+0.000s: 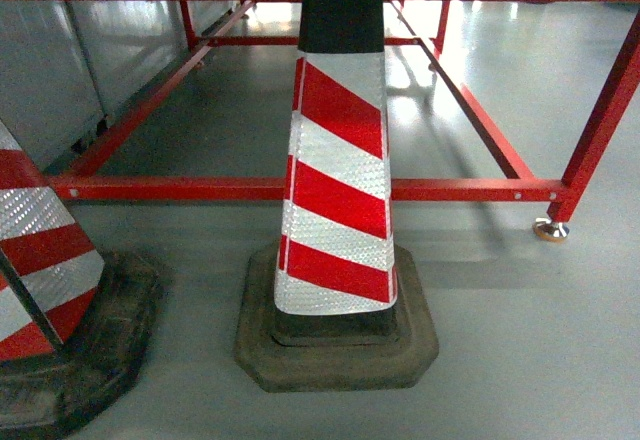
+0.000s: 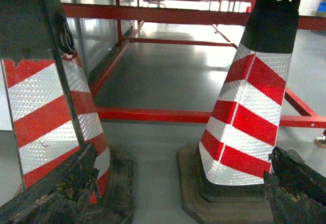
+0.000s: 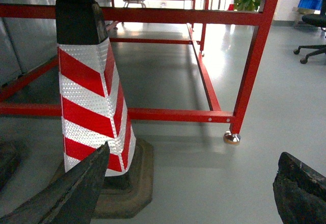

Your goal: Sort blue parts and orange caps into right shelf containers

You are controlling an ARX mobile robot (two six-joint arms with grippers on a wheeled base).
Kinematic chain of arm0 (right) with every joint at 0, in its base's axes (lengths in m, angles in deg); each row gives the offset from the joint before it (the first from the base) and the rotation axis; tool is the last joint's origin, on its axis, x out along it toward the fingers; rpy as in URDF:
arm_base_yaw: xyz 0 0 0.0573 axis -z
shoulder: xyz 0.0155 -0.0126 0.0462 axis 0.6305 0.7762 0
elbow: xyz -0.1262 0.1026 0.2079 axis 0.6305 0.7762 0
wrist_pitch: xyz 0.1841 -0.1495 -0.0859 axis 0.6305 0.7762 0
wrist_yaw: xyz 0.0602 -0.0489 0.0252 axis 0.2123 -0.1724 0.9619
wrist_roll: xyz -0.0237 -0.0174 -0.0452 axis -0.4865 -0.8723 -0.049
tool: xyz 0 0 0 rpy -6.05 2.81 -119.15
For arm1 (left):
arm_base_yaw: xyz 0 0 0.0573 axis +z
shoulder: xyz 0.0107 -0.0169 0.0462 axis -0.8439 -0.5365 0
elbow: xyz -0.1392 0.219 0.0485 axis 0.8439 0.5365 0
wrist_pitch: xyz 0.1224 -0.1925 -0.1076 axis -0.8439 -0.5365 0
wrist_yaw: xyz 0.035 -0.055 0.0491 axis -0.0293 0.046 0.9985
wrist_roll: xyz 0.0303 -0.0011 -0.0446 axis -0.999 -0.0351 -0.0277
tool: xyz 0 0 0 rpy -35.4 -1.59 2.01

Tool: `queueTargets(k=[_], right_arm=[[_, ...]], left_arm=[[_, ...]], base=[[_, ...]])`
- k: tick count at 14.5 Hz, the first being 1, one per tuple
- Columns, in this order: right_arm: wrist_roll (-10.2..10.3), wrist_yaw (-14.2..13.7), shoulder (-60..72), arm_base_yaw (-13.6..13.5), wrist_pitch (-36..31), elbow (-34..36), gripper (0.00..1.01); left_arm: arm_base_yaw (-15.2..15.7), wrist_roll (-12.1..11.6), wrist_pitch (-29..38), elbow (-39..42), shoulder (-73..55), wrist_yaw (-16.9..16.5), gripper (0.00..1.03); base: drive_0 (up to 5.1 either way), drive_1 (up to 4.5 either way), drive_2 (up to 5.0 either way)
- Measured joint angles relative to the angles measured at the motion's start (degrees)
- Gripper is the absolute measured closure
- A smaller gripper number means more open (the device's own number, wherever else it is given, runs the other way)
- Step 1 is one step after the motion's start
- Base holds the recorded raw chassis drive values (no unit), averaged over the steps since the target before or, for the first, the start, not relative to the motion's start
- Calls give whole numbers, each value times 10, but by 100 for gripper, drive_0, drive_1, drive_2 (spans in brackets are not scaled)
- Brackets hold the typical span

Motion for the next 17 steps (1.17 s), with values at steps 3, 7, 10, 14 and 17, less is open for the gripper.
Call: queueTargets(k=[3, 7, 10, 14, 17], right_arm=[[0, 0, 0, 0, 0, 0, 3], [0, 0, 0, 0, 0, 0, 3], [0, 0, 0, 0, 0, 0, 3], [0, 0, 0, 0, 0, 0, 3], [0, 0, 0, 0, 0, 0, 3]], left_arm=[[0, 0, 0, 0, 0, 0, 5], [0, 0, 0, 0, 0, 0, 5], [0, 0, 0, 0, 0, 0, 5], [0, 0, 0, 0, 0, 0, 5], [0, 0, -1, 0, 0, 0, 5]], base=[[0, 0, 0], [0, 0, 0], [0, 0, 0], [0, 0, 0], [0, 0, 0]])
